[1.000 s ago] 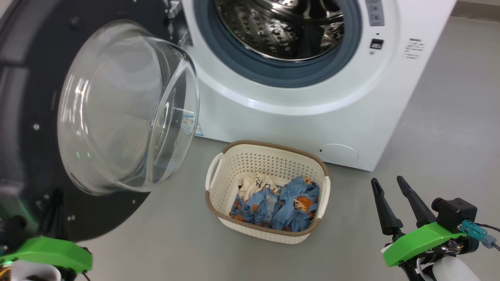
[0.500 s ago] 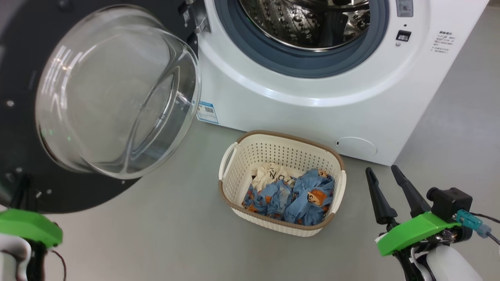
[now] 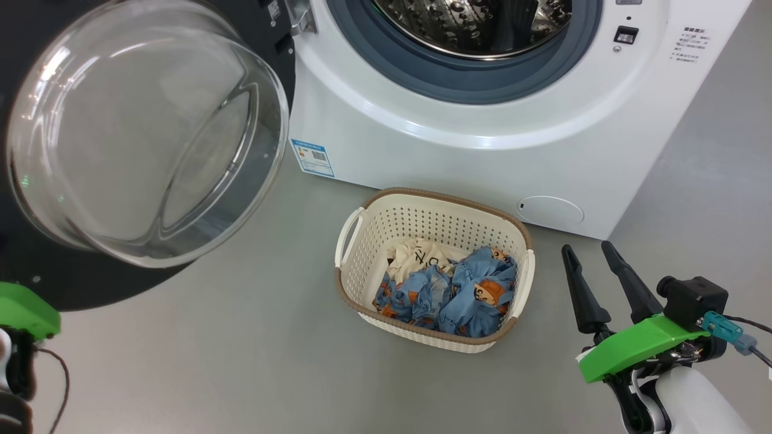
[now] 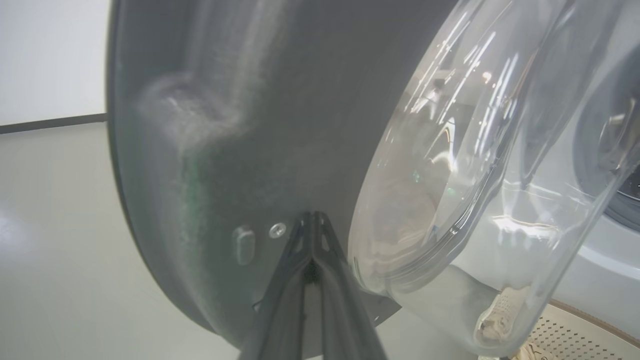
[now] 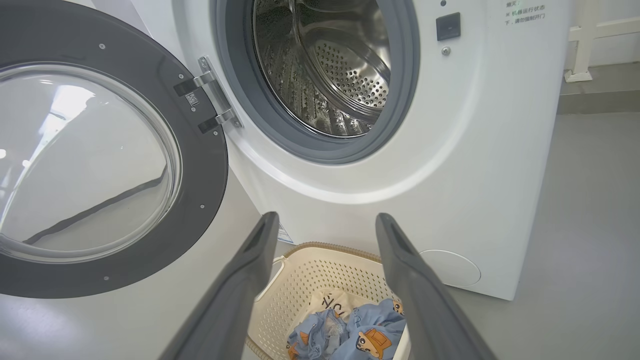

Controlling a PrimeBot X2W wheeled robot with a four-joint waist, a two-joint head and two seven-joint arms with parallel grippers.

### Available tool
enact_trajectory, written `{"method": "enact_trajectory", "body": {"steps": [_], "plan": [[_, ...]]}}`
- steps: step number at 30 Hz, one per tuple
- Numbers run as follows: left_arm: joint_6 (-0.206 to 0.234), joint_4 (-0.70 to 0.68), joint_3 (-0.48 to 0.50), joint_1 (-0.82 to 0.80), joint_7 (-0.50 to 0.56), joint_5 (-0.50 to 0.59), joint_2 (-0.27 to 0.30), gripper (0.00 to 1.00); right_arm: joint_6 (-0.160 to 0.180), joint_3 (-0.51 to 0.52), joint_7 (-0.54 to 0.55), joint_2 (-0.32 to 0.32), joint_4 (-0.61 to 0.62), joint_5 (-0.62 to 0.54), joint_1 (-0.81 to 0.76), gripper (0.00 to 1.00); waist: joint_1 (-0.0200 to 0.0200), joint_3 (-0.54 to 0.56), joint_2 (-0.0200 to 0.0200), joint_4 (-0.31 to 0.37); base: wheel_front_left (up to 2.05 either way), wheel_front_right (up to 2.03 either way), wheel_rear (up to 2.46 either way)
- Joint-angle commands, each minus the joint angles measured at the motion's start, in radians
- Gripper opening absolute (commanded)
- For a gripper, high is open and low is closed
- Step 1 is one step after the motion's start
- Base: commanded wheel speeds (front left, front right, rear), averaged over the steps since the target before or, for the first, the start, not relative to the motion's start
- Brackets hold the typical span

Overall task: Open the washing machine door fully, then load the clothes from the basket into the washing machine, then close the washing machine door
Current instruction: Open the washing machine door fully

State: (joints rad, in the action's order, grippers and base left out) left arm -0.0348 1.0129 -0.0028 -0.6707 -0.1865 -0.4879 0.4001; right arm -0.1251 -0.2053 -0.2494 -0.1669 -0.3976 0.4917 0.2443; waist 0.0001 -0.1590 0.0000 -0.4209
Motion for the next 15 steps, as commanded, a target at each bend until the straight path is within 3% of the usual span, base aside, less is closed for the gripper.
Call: {"method": "enact_trajectory", "body": {"steps": [1,15], "plan": [[0.0,0.003,0.028,-0.06,-0.019,0.012,0.085,0.0,-0.006,-0.022,-0.012,0.002,0.02,-0.011,0.032,1.0,-0.0001,-0.003,0.0,0.003,0.0,0.0,0.0],[-0.04,0.123,0.01,-0.126,-0.061,0.011,0.097,0.0,-0.006,-0.017,-0.012,0.016,0.022,-0.012,0.036,1.0,-0.0001,-0.003,0.0,0.014,0.0,0.0,0.0]]}}
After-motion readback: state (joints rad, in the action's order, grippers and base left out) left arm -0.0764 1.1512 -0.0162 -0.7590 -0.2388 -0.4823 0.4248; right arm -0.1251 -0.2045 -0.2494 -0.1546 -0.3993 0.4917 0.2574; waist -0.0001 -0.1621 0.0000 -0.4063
